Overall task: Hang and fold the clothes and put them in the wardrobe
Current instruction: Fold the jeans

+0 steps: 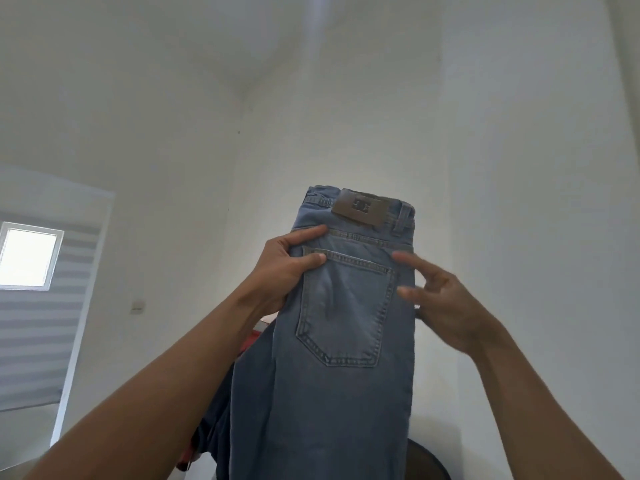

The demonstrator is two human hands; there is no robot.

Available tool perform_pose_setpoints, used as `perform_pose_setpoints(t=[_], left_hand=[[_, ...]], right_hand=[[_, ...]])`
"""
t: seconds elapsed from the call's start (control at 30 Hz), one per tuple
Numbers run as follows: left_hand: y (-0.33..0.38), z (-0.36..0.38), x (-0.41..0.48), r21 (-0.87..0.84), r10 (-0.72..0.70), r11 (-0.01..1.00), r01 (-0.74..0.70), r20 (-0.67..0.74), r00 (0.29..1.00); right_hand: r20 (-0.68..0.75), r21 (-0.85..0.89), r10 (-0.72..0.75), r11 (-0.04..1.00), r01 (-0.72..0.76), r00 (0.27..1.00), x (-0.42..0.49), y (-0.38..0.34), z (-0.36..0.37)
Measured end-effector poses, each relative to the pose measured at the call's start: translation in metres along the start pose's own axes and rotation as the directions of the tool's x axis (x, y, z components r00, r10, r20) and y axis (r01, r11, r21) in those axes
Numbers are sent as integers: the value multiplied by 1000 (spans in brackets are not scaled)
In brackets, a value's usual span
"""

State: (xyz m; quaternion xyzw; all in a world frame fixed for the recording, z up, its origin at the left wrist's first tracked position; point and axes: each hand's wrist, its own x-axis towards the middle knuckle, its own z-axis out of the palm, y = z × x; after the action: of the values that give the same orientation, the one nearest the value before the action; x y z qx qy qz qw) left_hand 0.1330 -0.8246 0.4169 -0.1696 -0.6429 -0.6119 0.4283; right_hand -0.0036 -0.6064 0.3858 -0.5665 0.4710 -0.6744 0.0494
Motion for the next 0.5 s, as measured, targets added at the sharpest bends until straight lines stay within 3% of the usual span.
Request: perform_pose_setpoints(t=[0.23,0.5], left_hand=[[14,-7,18,-52,51,997,-54,-63,997],[19,-33,21,52,-63,996,69,-115,991]], right_hand=[[4,-181,158,971,-155,987,-41,55,21],[-119,97,63,994,-52,991,-34,51,48]])
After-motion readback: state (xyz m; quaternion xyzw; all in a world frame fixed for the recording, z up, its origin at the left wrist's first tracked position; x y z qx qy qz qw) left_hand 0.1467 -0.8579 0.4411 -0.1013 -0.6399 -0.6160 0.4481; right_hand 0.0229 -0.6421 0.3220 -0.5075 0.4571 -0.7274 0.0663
